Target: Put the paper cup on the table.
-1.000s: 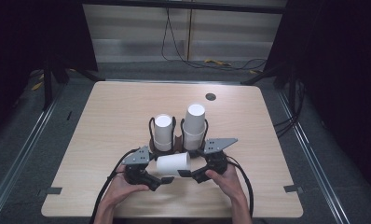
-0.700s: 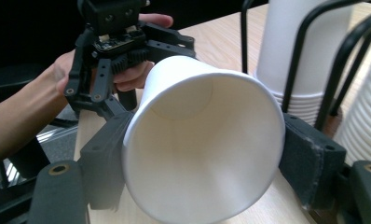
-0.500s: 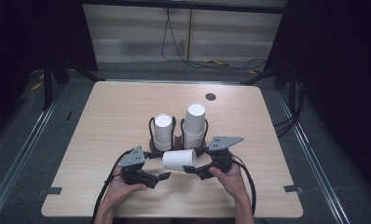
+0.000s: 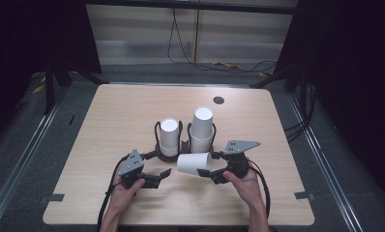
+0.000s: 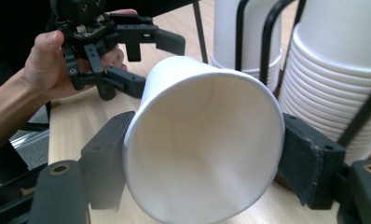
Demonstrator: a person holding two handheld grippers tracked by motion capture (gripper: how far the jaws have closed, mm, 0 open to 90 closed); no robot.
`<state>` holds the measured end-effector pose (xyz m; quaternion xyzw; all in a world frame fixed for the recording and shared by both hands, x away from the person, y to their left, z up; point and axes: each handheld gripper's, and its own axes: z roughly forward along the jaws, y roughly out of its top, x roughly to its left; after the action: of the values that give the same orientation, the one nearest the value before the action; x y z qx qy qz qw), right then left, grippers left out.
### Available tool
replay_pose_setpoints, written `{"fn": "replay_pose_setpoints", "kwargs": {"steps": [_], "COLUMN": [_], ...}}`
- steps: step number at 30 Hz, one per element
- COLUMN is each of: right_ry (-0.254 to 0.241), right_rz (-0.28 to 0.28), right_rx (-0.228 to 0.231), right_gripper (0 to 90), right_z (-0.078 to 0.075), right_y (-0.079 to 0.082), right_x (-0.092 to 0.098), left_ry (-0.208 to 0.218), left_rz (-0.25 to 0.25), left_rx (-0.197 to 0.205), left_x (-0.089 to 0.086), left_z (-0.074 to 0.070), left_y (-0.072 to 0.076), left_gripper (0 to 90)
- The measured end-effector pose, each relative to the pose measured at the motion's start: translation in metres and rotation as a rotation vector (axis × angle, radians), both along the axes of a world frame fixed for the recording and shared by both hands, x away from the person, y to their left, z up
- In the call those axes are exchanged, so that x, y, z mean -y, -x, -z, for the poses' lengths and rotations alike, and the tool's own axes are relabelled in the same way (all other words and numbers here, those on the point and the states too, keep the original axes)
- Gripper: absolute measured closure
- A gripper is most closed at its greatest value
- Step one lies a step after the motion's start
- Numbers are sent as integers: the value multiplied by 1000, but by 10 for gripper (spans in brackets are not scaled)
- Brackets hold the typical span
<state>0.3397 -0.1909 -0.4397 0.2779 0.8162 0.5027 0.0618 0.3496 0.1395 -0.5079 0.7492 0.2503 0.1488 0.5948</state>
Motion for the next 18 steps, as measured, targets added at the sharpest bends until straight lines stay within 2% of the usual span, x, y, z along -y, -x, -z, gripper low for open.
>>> {"fn": "replay_pose_setpoints", "kwargs": {"steps": [2, 4, 5, 6, 7, 8, 9, 10, 11, 13, 14, 15, 16, 17, 18], "right_ry": [8, 12, 18, 22, 26, 26, 41, 45, 51, 68, 73, 70, 70, 73, 73], "right_rz": [8, 18, 25, 32, 38, 38, 52, 61, 64, 75, 80, 89, 89, 107, 107], "right_rx": [-1, -2, -3, -4, -3, -3, -5, -8, -8, -8, -9, -12, -12, -18, -18], "right_gripper": [252, 252, 252, 251, 251, 251, 252, 251, 251, 251, 251, 251, 251, 251, 251], "right_z": [0, -1, -1, -2, -2, -2, -3, -4, -4, -6, -7, -7, -7, -9, -9], "right_y": [0, 0, 1, 2, 2, 2, 4, 5, 6, 7, 8, 8, 8, 10, 10], "right_x": [3, 5, 6, 8, 9, 9, 13, 14, 15, 18, 20, 22, 22, 28, 28], "left_ry": [8, 10, -2, 9, 26, 26, 63, 72, 72, 57, 57, 74, 74, 96, 104], "left_rz": [-17, -13, -29, -44, -51, -51, -78, -79, -79, -112, -112, -142, -142, -165, -166], "left_rx": [-3, 9, 25, 45, 52, 52, 64, 64, 64, 98, 98, 142, 142, 152, 150], "left_x": [1, 2, 3, 3, 2, 2, -2, -3, -3, -2, -2, -4, -4, -5, -6], "left_z": [0, 0, 0, 1, 1, 1, 2, 2, 2, 2, 2, 3, 3, 4, 5], "left_y": [1, 2, 4, 5, 7, 7, 9, 9, 9, 13, 13, 18, 18, 20, 20], "left_gripper": [156, 156, 156, 158, 159, 159, 159, 158, 157, 160, 158, 158, 160, 154, 154]}}
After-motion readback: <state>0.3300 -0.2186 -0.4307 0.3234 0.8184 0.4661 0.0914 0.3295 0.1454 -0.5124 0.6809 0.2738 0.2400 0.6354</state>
